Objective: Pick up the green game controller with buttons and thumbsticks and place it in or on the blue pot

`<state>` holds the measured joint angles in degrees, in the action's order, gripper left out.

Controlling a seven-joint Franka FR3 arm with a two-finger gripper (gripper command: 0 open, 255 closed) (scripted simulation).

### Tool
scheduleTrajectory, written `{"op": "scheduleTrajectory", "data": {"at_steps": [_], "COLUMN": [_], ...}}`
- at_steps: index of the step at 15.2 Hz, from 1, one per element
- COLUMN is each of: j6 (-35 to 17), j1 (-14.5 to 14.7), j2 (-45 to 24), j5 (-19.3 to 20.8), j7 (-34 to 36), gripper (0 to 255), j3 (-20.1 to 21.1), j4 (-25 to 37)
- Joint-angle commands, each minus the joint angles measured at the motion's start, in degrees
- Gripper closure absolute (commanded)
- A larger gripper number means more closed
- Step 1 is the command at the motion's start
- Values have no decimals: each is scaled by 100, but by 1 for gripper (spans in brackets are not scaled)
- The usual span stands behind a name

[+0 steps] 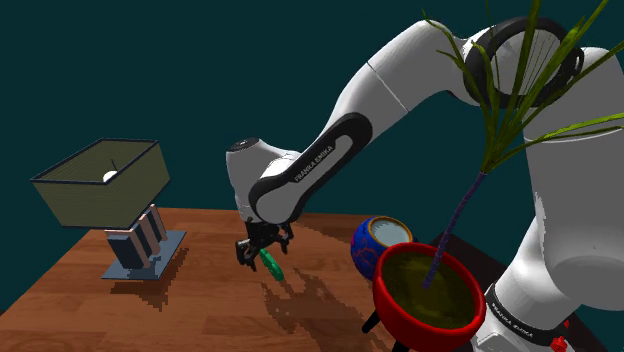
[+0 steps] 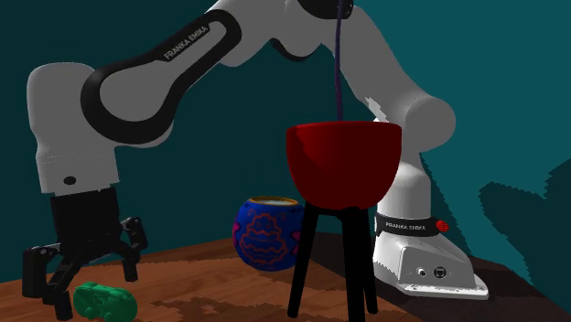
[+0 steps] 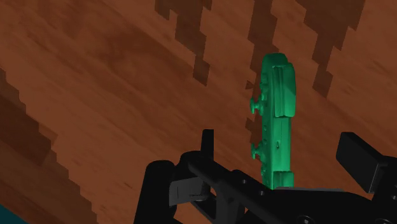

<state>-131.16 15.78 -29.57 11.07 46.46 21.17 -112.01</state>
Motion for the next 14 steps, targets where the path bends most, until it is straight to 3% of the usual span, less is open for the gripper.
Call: {"op": "scheduleTrajectory", "data": {"at_steps": [1, 10, 11, 14], "j6": [-127, -161, -161, -161], "j1": [19, 26, 26, 26], "j2": [-96, -124, -124, -124], "j5": [48, 61, 61, 61], "j7": [26, 35, 35, 35], "gripper": [0, 0, 255, 255], "j3": [-34, -43, -43, -43], "j4": [-33, -41, -41, -41]}}
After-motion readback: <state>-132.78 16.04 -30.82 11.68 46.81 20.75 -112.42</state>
